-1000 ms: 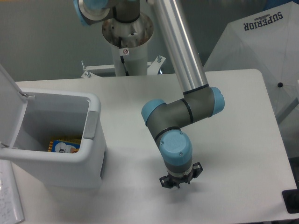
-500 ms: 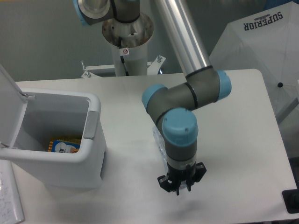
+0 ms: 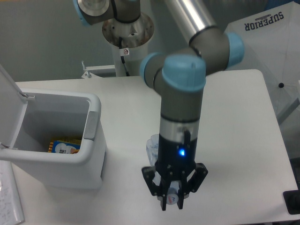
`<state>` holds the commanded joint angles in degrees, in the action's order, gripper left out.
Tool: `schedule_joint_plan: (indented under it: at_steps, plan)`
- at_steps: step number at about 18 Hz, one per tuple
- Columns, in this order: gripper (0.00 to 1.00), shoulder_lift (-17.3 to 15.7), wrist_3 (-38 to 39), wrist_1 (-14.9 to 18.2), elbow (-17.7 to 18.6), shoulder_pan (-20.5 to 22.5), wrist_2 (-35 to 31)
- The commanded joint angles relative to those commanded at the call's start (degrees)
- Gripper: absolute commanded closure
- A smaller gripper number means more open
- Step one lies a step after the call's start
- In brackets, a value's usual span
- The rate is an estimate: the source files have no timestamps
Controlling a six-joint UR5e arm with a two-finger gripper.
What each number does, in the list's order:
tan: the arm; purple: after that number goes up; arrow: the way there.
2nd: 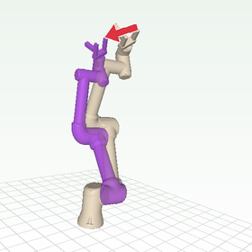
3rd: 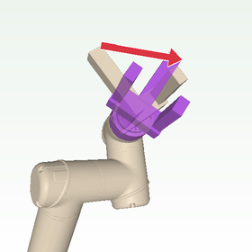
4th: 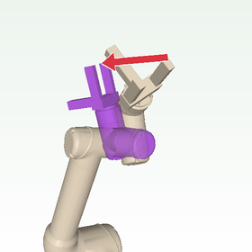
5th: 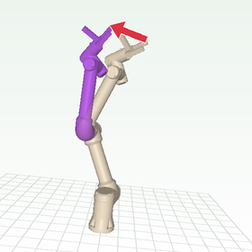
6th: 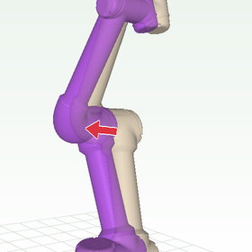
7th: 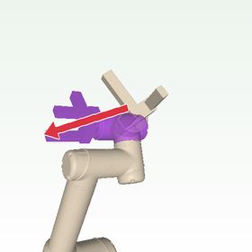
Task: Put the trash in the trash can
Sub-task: 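Lift the bottle and carry it over the trash bin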
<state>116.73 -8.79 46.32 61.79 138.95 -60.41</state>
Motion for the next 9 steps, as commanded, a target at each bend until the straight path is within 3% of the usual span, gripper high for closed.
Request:
schedule_joint_plan:
  at_steps: [9]
  plan:
    - [0.94,-4.4,0.53,-3.07,-0.18,0.97,15.39]
